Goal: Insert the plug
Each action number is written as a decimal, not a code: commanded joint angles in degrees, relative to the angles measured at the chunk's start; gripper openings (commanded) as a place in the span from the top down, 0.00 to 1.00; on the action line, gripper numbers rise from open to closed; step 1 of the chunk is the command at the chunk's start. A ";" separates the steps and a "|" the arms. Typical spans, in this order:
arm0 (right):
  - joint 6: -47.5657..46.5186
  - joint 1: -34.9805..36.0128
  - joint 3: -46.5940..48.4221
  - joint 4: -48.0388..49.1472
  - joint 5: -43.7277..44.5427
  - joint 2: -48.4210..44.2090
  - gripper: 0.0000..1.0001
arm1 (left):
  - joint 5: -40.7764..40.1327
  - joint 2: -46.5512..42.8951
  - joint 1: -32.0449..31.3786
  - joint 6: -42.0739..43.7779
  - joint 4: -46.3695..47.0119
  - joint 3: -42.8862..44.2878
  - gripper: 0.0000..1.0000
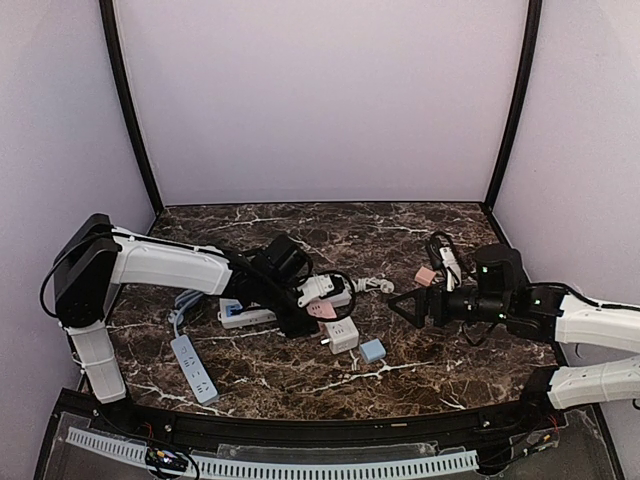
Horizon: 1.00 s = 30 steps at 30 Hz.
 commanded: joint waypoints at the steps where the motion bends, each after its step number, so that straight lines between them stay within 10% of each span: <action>1: 0.26 0.46 -1.14 1.29 -0.30 -0.54 0.01 | 1.00 0.59 -0.03 0.86 -1.65 1.28 0.34; 16: 1.26 0.49 1.17 1.14 -0.48 0.48 0.01 | -1.28 -6.06 0.00 -1.90 3.51 -5.22 0.97; 30: 2.07 0.84 9.83 4.38 -7.20 5.41 0.01 | -1.46 -23.37 -0.76 -1.29 26.90 -23.78 0.99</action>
